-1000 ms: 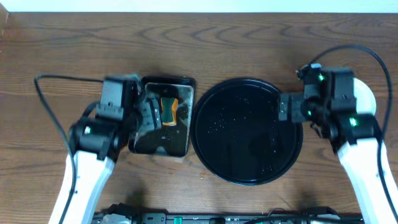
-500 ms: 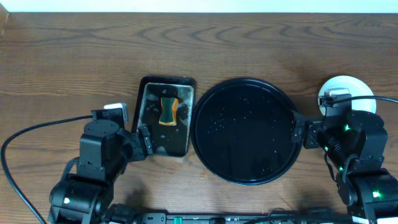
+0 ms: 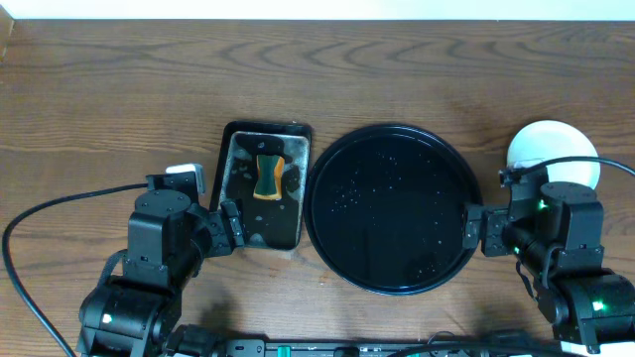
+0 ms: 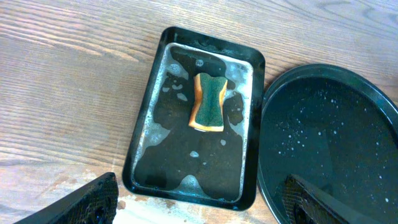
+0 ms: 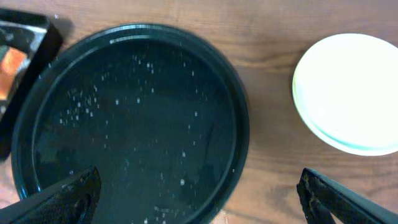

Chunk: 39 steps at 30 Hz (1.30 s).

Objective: Clean dirty plates on tray and stack at the side

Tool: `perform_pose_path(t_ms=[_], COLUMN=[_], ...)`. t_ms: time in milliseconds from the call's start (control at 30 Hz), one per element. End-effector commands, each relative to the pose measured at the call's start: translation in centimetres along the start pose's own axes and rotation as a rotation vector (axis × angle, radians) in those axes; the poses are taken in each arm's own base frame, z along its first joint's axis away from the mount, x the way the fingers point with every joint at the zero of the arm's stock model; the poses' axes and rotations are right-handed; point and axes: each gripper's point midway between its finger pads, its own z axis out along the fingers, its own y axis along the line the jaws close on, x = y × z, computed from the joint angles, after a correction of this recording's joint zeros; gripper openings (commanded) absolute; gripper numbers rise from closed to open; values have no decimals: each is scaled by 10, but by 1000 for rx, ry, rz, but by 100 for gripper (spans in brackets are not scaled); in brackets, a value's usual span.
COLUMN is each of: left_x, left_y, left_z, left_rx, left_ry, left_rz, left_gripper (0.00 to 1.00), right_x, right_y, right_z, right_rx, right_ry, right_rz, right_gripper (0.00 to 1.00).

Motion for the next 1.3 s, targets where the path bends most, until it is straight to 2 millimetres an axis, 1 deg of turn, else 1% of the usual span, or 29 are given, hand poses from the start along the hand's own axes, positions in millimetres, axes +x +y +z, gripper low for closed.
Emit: perform_pose_path(t_ms=[0,233,267,367,433,533,633,800,1000,1267], left_x=[1,1,1,1,1,1,1,1,1,1], left_y=[2,2,2,2,2,2,2,2,2,2], left_z=[2,2,2,2,2,2,2,2,2,2], left_rx=[-11,-11,-11,-11,-11,-11,-11,-11,-11,-12], left_ry=[1,1,1,1,1,1,1,1,1,1], left_rz=[7,7,8,8,7,7,7,8,8,7], left_gripper=[85,85,85,85,85,85,85,85,85,85], right_x=[7,14,14,9,0,-17,-25,-22,-18,-21], right_y=[1,1,-2,-4,-4,-2,2,5,5,2], right_z=[1,1,0,-3,-6,-7,-7,-7,-12,-18], right_rx=[2,3,18,32,28,13,-13,-44,-53,-45], right_ry=[27,52,47,2,-71,-241,-408,-624,-811,-986], right_rz=[-1,-1,-5,-6,-8,-13,-21,-34,-42,-45], right_gripper=[99,99,99,99,99,99,99,99,99,99])
